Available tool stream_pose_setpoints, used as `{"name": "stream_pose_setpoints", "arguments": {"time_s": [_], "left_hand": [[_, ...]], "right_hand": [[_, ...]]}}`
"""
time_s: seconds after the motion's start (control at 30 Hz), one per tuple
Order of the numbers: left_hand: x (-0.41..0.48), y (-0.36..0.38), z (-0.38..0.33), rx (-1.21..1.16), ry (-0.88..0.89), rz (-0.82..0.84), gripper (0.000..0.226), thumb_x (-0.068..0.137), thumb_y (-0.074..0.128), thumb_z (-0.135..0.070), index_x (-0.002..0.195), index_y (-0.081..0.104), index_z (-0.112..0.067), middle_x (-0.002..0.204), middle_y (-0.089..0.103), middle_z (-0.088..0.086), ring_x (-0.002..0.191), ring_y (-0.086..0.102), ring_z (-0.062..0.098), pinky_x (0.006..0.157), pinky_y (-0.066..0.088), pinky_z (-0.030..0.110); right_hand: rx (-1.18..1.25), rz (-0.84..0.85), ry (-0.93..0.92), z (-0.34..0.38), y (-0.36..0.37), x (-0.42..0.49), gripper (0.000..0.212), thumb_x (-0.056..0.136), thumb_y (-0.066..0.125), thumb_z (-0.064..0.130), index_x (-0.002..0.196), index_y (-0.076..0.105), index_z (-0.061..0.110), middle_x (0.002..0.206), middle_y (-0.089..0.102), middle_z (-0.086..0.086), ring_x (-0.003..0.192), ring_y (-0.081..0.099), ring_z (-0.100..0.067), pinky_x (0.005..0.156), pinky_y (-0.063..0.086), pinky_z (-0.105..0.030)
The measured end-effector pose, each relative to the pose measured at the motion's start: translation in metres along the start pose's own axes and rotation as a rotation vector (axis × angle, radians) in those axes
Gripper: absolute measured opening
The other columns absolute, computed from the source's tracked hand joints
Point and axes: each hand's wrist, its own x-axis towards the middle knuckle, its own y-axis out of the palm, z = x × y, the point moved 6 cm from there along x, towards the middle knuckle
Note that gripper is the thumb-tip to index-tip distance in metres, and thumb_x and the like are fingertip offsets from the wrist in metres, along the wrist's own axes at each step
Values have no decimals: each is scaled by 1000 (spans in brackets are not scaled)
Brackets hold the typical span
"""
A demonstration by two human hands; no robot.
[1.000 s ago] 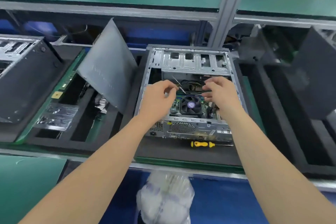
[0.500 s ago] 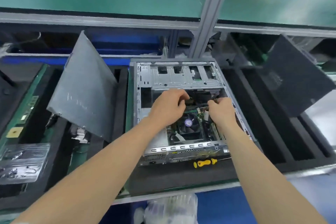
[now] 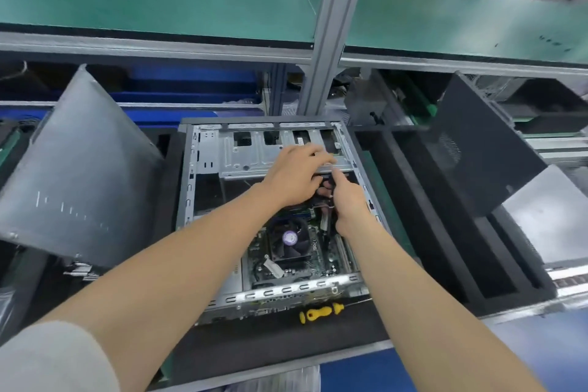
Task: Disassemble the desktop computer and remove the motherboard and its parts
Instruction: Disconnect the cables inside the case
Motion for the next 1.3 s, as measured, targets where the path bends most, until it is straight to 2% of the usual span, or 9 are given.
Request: {"name": "stream_pose_setpoints", "arguments": {"time_s": [0.13,0.3,0.6,0.73,0.8,0.87,1.1,1.2,1.3], "left_hand": [[7,16,13,28,16,66,49,98,62,-30,144,52,-45,160,40,-6,148,32,13,121,13,42],[7,21,21,12,26,96,48,101,60,-34,146,48,-48,163,36,-9,149,32,13,123,8,45],[5,17,16,-34,9,103,47,100,61,-30,143,51,-47,162,37,-8,149,32,13,124,4,44],[-3,4,8,-220,3,40,40,88,62,-13,115,61,-43,137,54,-13,134,44,13,121,17,47],[-9,0,1,-272,3,-14,28,85,64,-17,102,60,-39,119,53,-16,121,46,9,114,24,46],[-15,2,-7,-229,24,-22,19,87,66,-28,102,58,-36,115,51,-17,113,44,4,110,25,44],[-21,8,-6,-84,-68,-28,17,100,51,-51,106,59,-37,136,49,-13,131,41,11,110,23,45],[-19,11,-5,-149,-124,-38,16,97,55,-49,95,61,-35,133,49,-13,129,43,9,109,20,40],[-20,11,-1,-146,-163,-60,15,94,56,-43,88,59,-30,139,49,-10,134,42,12,111,19,40]], "right_hand": [[-31,46,-91,-4,-3,3,38,104,57,42,93,69,8,77,69,-4,79,63,-23,73,49,-38],[-11,33,-65,-6,-4,6,28,105,55,33,108,64,7,84,61,0,80,55,-18,74,48,-33],[48,95,-52,-9,-9,0,24,104,56,24,91,66,7,63,56,2,65,53,-14,77,49,-35],[113,178,-22,-10,-9,-7,23,104,57,24,92,71,10,72,66,1,64,60,-10,72,50,-28],[165,197,-18,-10,-7,-9,23,105,56,25,99,74,12,77,69,1,65,63,-8,67,51,-26],[194,209,-16,-9,-5,-11,26,107,52,27,107,75,15,80,71,1,67,65,-9,64,50,-27],[251,250,-3,-7,-3,-15,36,110,45,32,110,72,8,101,75,-10,84,68,-20,79,49,-33],[213,209,9,-9,-4,-14,38,108,47,34,107,68,3,101,68,-15,79,62,-23,72,48,-35],[202,106,78,-13,-7,-12,53,104,50,50,111,62,-1,92,59,-16,78,56,-27,67,52,-40]]}}
